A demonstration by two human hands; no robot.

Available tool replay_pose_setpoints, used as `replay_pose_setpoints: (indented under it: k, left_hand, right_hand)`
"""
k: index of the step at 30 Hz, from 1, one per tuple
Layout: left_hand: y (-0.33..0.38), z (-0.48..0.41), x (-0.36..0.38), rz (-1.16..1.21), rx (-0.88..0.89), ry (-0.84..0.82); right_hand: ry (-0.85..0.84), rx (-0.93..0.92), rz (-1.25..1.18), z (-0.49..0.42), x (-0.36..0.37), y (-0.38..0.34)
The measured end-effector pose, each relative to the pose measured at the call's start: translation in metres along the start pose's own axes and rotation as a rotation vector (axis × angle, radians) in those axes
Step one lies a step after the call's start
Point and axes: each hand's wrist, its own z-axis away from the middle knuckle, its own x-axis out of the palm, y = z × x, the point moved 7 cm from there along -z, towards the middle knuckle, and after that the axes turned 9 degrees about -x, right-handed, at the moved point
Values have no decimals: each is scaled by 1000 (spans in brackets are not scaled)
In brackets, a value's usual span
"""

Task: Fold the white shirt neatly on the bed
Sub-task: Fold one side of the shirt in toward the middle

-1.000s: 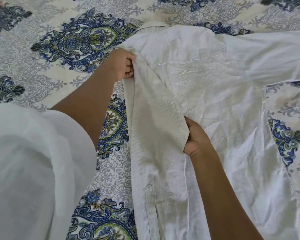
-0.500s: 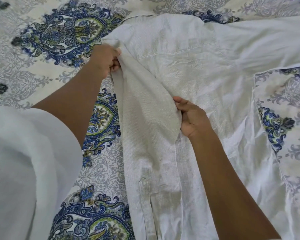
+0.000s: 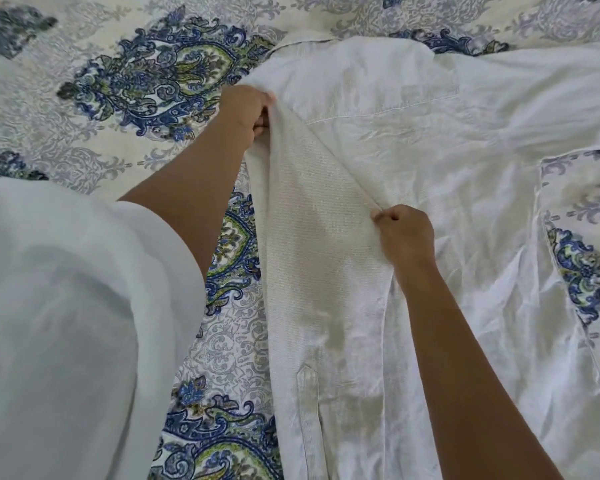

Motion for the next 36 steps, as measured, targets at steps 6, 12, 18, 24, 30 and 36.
replay_pose_setpoints:
  k: [6,12,18,24,30,36]
  left_hand:
    - [-16,42,-17,65,329,190]
    - [-111,106,-12,-91,189,103]
    - [-151,136,-19,-182,12,-98]
    - [-224,198,-30,-209,-249,-257]
    - [-312,273,-35,-15,-435,-302]
    - [-341,314,-33,-47,-433,-288]
  right_hand:
    - [318,-320,258,34,-8,-26]
    - [46,-444,332,65,24,-12]
    - [153,-293,265,90,0,8]
    - [-277,261,-226,117,7,56]
    - [-334,306,-110,163,-7,87]
    - [-570,307,-49,220,3,102]
